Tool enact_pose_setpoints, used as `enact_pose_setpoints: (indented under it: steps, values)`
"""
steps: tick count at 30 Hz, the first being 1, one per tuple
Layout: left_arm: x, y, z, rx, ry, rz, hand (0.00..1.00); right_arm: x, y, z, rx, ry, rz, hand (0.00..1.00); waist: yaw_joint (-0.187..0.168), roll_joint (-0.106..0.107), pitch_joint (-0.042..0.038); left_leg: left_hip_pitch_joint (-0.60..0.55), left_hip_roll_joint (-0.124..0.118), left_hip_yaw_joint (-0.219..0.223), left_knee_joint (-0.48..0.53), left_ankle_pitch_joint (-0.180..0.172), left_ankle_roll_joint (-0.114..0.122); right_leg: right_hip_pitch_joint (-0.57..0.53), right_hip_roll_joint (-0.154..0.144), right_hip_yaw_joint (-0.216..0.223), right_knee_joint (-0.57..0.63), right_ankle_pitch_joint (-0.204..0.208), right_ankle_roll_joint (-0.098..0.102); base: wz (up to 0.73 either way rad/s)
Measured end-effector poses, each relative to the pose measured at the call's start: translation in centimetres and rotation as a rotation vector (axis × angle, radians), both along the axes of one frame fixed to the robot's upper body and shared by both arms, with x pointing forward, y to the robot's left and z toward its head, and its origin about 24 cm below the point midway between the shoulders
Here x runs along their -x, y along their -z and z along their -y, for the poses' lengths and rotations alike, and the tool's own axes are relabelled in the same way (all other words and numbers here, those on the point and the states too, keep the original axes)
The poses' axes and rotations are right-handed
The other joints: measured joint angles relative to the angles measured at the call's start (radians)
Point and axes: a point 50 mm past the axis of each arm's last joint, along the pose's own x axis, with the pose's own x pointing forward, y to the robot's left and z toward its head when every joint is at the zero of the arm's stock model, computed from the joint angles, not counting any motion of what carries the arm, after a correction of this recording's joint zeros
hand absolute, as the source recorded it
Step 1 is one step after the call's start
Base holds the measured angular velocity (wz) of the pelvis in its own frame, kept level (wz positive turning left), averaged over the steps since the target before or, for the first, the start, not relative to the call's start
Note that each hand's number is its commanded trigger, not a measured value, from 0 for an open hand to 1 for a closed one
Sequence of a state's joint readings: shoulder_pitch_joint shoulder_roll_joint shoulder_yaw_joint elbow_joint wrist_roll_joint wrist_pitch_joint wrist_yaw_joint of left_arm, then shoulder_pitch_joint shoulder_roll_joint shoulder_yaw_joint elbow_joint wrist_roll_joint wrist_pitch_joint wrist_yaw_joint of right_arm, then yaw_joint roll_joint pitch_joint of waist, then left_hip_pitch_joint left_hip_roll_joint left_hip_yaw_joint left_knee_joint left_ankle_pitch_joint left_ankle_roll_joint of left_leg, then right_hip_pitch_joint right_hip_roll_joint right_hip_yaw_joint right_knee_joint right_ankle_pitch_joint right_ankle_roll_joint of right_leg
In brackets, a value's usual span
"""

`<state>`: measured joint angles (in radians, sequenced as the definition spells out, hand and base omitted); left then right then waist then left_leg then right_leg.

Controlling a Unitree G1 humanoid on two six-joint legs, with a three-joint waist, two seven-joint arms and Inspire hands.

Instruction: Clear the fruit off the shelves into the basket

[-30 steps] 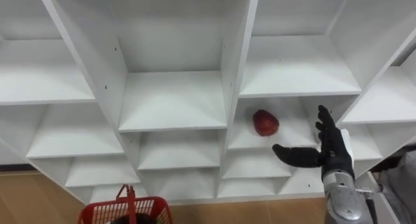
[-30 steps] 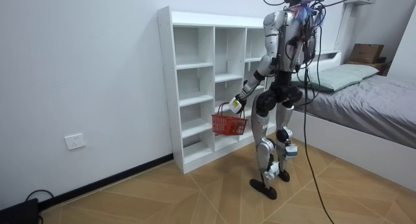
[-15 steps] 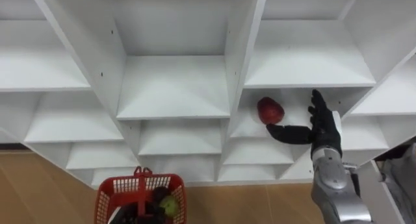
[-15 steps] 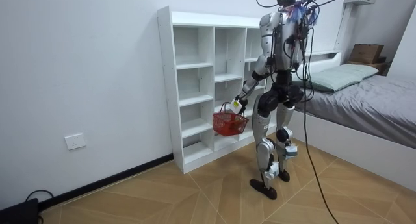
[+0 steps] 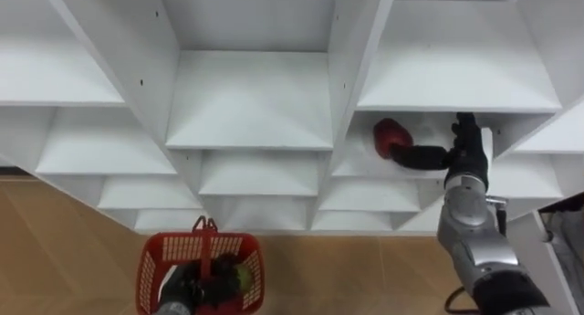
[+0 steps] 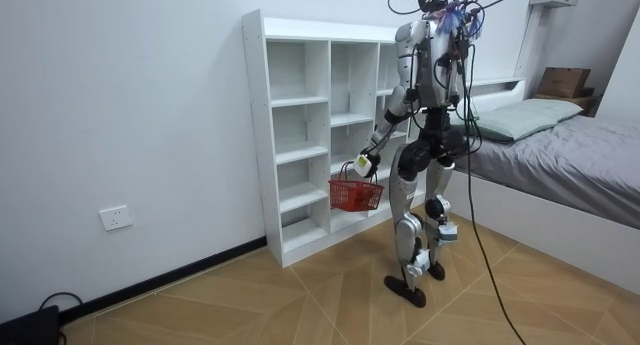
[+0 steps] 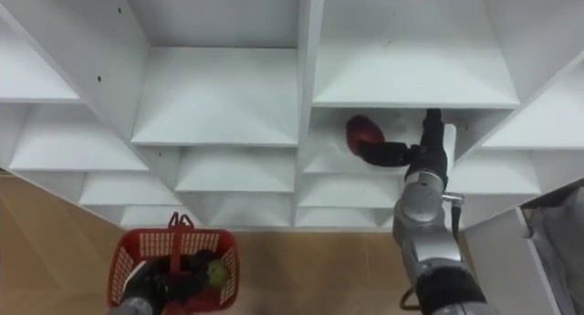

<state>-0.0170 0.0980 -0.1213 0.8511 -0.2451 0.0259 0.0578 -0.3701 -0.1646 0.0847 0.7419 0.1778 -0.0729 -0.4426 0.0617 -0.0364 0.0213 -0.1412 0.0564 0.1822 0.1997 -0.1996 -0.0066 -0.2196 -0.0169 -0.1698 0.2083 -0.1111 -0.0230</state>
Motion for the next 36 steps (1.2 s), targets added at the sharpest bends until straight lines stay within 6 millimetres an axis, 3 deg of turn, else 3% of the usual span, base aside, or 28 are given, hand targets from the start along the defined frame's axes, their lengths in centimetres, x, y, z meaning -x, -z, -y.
enact_pose_setpoints:
  steps: [7,14,22,36]
  values:
    - [-0.2,0.2,0.3,0.002,0.030,-0.014,1.00,-1.7,-1.3,0.1,0.011,0.005,0.024,0.00,0.000,0.002,0.0052,-0.048,0.002,0.000,0.006,0.003,0.000,-0.047,0.000,-0.002,0.004,0.004,-0.003,0.00]
    - [-0.1,0.5,0.1,0.005,0.040,-0.041,1.00,-2.0,-2.0,0.7,0.030,0.010,0.055,0.00,0.005,0.005,0.0079,-0.056,0.002,0.001,0.003,0.003,0.000,-0.057,-0.001,-0.008,0.003,0.004,-0.003,0.00]
    - [-0.5,0.3,0.2,0.009,0.047,-0.031,1.00,-1.7,-1.6,1.2,0.044,0.036,0.038,0.00,0.026,0.000,0.0180,-0.059,0.002,0.007,0.002,0.003,0.000,-0.064,-0.001,-0.009,0.004,0.004,-0.003,0.00]
    - [-2.4,-0.5,0.5,0.014,0.063,0.024,1.00,-1.2,-0.4,1.4,0.058,0.043,-0.016,0.00,0.032,0.001,0.0178,-0.074,0.002,0.007,0.007,0.003,0.000,-0.081,-0.002,-0.013,0.013,0.005,-0.003,0.00]
